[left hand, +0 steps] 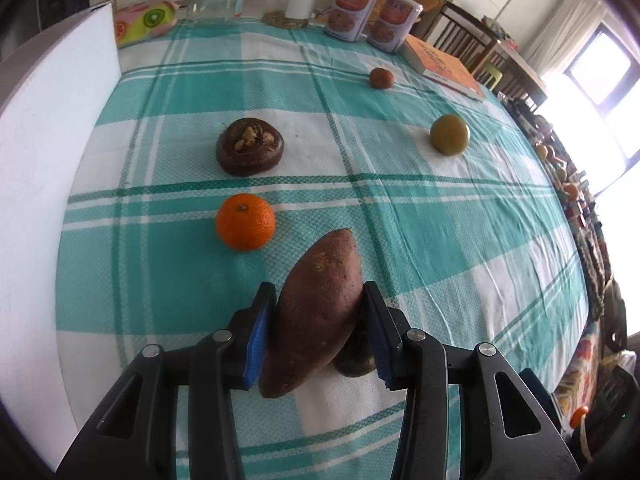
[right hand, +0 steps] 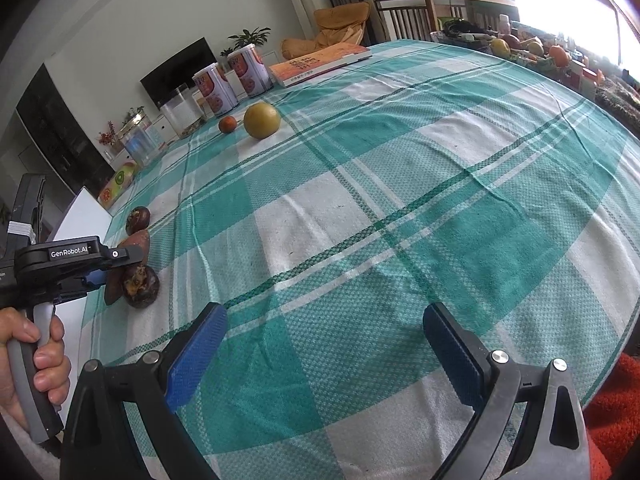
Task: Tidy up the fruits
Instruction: 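Grasp the second sweet potato with the left tool while the right grasps a dark brown fruit, then carry the sweet potato and dark fruit into the white box and open both tools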
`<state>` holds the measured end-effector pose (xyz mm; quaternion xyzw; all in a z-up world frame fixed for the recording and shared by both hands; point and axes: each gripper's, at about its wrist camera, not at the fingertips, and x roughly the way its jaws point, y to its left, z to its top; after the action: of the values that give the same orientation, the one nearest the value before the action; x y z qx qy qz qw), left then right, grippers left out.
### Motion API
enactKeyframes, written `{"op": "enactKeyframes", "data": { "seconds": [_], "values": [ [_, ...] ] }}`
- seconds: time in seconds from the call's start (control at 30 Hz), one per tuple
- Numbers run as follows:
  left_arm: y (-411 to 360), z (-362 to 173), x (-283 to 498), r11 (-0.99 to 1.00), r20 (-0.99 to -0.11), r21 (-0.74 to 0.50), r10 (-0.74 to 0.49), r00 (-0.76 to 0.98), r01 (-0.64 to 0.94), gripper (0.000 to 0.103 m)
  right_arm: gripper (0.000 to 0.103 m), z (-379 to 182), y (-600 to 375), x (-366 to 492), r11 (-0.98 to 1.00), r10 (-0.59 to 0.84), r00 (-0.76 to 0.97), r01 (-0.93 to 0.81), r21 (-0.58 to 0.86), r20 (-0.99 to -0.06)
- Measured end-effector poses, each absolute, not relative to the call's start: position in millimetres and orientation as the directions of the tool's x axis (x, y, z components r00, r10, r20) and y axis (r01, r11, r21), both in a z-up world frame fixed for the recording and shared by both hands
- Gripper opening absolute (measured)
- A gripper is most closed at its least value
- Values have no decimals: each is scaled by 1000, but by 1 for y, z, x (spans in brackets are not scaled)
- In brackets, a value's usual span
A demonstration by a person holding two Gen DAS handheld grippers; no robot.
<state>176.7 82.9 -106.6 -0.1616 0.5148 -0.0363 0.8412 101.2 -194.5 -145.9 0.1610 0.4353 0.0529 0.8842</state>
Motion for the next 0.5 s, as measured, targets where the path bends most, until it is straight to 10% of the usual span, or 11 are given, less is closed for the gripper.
{"op": "enactKeyframes", "data": {
  "seconds": [0.13, 0.3, 0.4, 0.5],
  "values": [
    [104, -75, 124, 906, -801, -400, -272, 534, -138, 45, 98, -143, -136, 128, 866, 500, 503, -265, 425, -705],
    [121, -37, 71, 888, -750, -445, -299, 591, -116, 45, 95, -145, -54, 176, 847, 497, 427, -428, 316, -756],
    [138, -17, 47, 888, -727, -446, -286, 624, -112, 45, 50, -154, -28, 182, 866, 410, 446, -465, 185, -796],
    [164, -4, 27, 894, -722, -424, -237, 650, -145, 45, 44, -156, -37, 182, 871, 432, 442, -429, 238, -786]
  ]
}}
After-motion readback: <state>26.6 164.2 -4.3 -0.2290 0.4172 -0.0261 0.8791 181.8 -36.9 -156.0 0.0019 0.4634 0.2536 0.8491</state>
